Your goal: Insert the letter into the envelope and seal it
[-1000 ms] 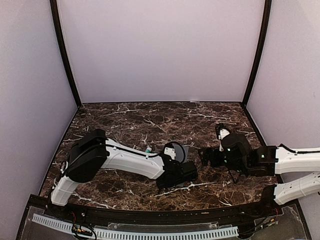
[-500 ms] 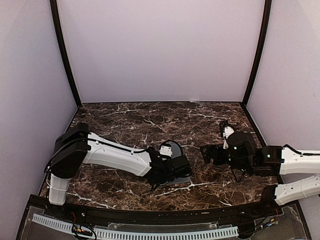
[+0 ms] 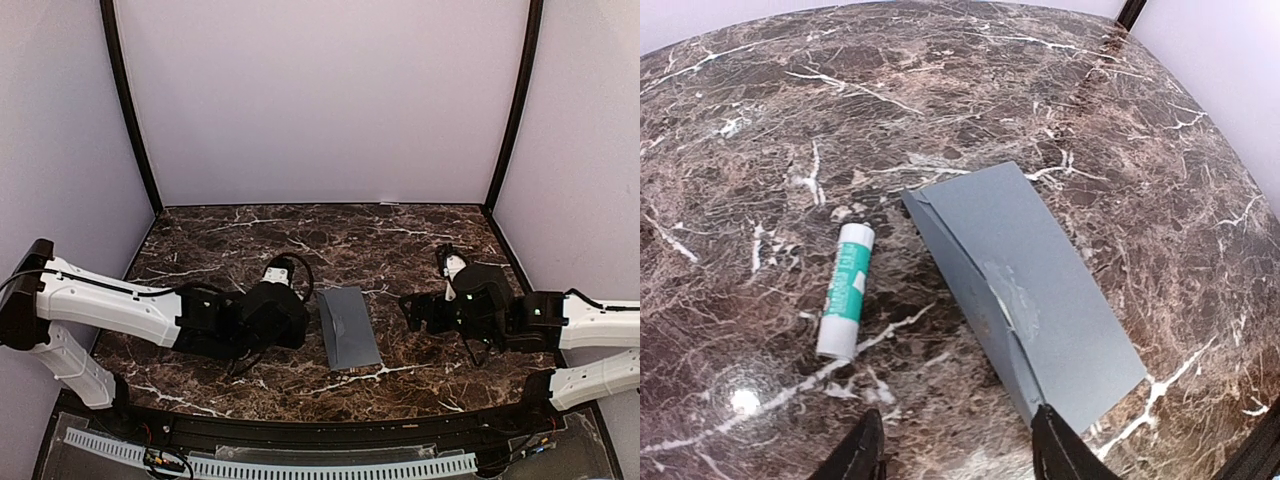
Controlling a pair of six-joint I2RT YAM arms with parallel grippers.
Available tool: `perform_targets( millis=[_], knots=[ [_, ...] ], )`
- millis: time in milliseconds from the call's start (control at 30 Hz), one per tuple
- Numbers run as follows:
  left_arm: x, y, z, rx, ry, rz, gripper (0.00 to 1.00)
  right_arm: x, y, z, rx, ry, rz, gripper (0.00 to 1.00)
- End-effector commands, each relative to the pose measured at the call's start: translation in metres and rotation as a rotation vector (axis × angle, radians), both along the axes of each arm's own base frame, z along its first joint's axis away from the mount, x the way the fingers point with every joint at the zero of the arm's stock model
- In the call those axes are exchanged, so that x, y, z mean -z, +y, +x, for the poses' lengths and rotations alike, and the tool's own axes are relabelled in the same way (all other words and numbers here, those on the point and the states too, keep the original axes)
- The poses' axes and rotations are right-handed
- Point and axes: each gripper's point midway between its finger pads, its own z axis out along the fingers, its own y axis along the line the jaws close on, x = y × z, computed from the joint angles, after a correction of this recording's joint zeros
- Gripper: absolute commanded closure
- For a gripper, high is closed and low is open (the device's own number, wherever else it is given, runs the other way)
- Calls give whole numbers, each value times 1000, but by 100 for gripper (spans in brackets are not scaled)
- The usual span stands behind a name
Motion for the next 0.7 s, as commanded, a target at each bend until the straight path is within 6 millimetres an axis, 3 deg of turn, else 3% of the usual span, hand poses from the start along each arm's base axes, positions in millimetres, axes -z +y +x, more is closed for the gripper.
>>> perform_targets(
  millis=[0,167,400,667],
  knots=[
    [9,19,11,85,-35,35,51,-12,10,3,-22,-9,27,4],
    [35,28,22,196,-28,118,51,-6,15,3,-43,8,0,3],
    [48,13,31,325,-34,203,48,-1,23,1,-80,30,-17,3],
    [69,19,47,319,-1,304,48,5,23,-2,-100,51,-39,2]
  ],
)
